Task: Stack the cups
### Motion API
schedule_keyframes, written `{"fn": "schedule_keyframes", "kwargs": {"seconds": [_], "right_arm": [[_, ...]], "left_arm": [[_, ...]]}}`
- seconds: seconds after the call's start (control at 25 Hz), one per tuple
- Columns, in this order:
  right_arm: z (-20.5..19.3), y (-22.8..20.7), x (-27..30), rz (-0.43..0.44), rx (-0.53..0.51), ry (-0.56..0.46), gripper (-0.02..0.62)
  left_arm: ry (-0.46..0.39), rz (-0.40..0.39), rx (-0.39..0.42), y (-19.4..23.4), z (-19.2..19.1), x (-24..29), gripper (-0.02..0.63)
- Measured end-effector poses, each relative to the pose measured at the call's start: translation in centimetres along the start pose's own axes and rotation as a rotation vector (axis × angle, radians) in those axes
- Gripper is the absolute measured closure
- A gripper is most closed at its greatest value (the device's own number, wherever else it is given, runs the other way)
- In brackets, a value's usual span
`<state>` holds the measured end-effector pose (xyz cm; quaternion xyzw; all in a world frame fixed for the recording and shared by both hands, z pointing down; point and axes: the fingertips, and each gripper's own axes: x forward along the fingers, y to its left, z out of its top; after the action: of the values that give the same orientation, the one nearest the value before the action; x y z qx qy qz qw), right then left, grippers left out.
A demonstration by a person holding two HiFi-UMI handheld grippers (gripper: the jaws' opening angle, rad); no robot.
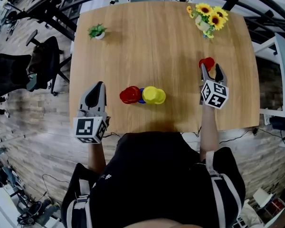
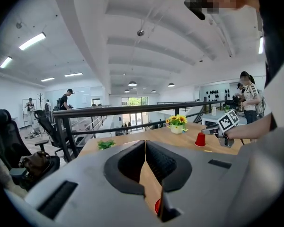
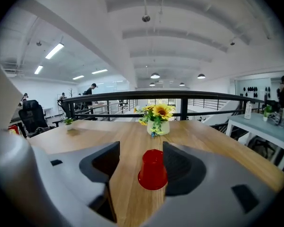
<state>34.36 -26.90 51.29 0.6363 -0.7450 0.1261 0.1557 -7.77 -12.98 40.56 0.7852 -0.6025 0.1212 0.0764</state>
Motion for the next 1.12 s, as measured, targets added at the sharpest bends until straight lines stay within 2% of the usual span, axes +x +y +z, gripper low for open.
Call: {"fn": "schedule_keyframes", "kwargs": {"seconds": [0.28, 0.48, 0.6, 0.72, 0.92, 1.12], "right_arm": [[-2.2, -1.9, 2.6, -0.013, 0.002, 0.056, 0.305], [-3.4, -2.2, 3.8, 0.013, 0.006, 0.08, 0.307], [-4.0, -2.4, 4.2, 0.018, 0.006, 0.092, 0.327], [-4.3, -2.4, 4.4, 0.024, -0.008, 0.093, 0.374], [-3.5, -1.7, 3.6, 0.041, -0.035, 0.067, 0.376], [-2.2, -0.1, 1.7, 0.062, -0.045, 0.039, 0.376]], "left_arm": [[0.022, 0.057, -0.006, -0.1, -0.3, -0.1, 0.592], [0.031, 0.088, -0.006, -1.0, -0.5, -0.4, 0.592], [0.041, 0.102, -0.007, -1.4, -0.9, -0.8, 0.592], [0.046, 0.115, -0.006, -1.6, -1.1, -1.2, 0.592], [0.035, 0.107, -0.003, -1.7, -1.1, -1.2, 0.592], [0.012, 0.065, 0.001, -1.5, -0.6, -0.9, 0.592]]}}
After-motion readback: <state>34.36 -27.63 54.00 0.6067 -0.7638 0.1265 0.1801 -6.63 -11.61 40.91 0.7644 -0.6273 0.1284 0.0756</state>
